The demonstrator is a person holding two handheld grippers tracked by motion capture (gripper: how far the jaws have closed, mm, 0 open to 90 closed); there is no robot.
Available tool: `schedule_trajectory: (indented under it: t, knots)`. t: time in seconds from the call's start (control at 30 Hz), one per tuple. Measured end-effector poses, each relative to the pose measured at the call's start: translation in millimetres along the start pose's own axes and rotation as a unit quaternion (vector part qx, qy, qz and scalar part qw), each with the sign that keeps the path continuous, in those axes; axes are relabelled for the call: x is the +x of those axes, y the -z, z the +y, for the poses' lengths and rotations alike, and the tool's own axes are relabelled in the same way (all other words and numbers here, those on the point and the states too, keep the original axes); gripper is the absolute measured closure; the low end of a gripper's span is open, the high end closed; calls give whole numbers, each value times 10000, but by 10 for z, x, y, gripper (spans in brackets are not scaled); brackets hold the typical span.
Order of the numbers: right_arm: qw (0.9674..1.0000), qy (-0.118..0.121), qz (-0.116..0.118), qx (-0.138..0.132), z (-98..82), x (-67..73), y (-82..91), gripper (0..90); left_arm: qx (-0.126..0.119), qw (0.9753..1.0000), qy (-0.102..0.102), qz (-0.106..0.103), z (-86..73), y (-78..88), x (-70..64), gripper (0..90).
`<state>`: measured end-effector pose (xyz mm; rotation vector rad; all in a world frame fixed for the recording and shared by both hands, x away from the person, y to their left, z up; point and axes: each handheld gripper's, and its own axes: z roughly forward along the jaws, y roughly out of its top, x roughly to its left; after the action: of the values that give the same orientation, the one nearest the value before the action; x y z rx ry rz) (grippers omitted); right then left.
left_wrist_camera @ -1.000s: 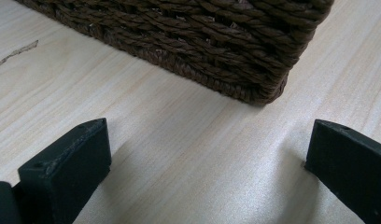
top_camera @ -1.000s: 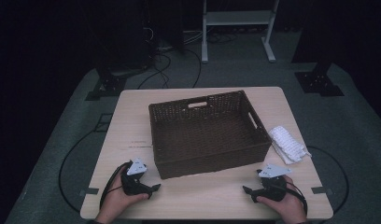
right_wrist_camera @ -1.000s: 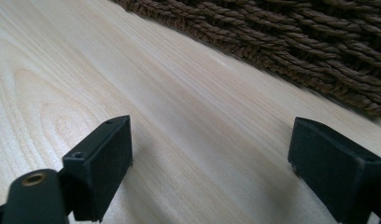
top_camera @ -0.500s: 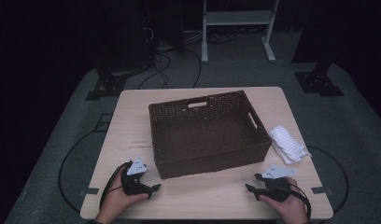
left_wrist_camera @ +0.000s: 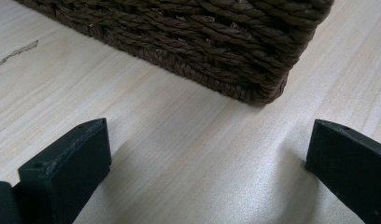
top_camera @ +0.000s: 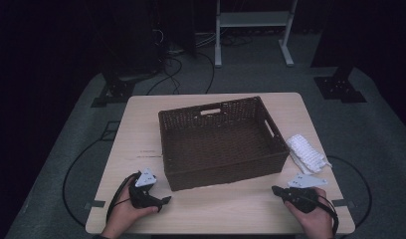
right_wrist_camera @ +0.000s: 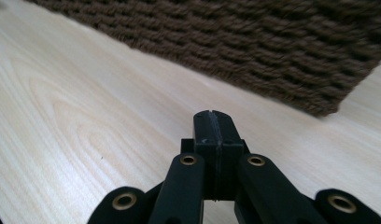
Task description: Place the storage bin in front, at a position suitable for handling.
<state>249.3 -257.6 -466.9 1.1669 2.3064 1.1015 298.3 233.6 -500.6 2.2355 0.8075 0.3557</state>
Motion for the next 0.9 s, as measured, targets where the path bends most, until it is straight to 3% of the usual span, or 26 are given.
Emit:
schedule_trajectory:
  t: [0.33,0.5,0.9]
  knots:
    - [9993,-145,-313,-119,117,-142,87,900,-2,10000,1,0,0,0,0,0]
    - [9990,-241,-308,-235,186,-206,123,899,-1,10000,0,-1,0,0,0,0]
    - [9985,-188,-386,-329,343,-276,88,897,0,10000,-1,-1,0,0,0,0]
